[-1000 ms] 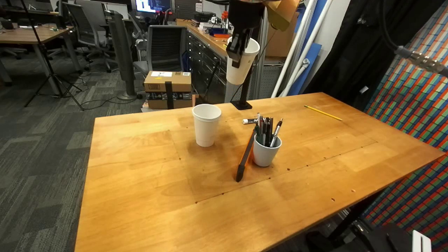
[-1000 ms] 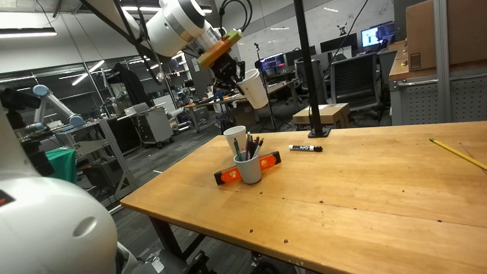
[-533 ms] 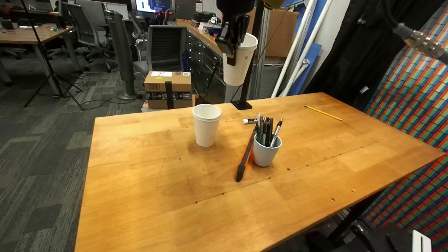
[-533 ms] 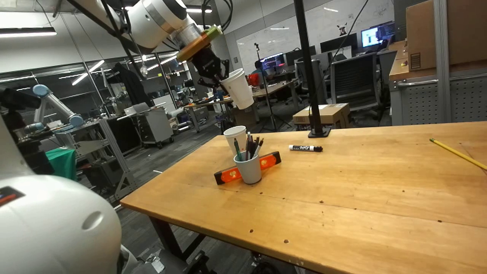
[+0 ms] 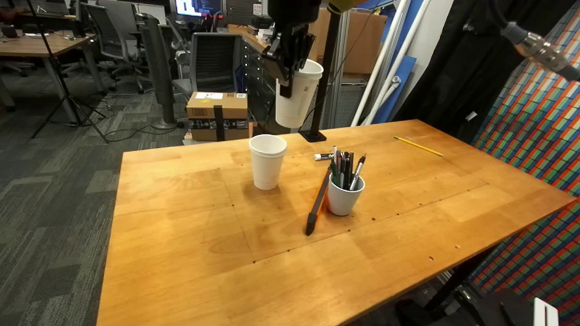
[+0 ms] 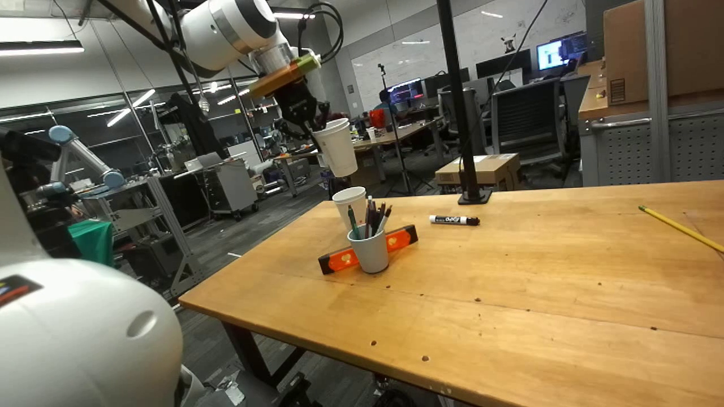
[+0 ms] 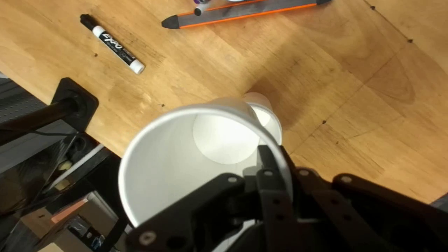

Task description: Stack the white cups together then put the marker in the stacked cups.

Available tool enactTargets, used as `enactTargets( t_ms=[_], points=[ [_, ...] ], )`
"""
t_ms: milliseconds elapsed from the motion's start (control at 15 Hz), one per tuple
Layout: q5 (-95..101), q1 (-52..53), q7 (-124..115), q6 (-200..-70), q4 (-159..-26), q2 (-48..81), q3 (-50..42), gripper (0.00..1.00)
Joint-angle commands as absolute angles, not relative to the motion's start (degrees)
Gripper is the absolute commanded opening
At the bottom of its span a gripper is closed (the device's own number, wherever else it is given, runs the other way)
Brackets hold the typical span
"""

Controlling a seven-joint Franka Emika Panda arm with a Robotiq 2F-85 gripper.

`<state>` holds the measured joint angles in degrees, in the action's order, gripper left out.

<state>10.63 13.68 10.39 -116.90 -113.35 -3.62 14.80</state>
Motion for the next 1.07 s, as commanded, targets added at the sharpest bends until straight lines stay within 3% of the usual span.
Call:
enactTargets(
  t_ms=[0,1000],
  points=[
    [6.7,14.8,10.6,-117.7,-111.3,-1.7,15.3,0.05],
    [6.1,15.1,16.5,-125.3,-112.3,2.5,15.4,0.05]
  ],
)
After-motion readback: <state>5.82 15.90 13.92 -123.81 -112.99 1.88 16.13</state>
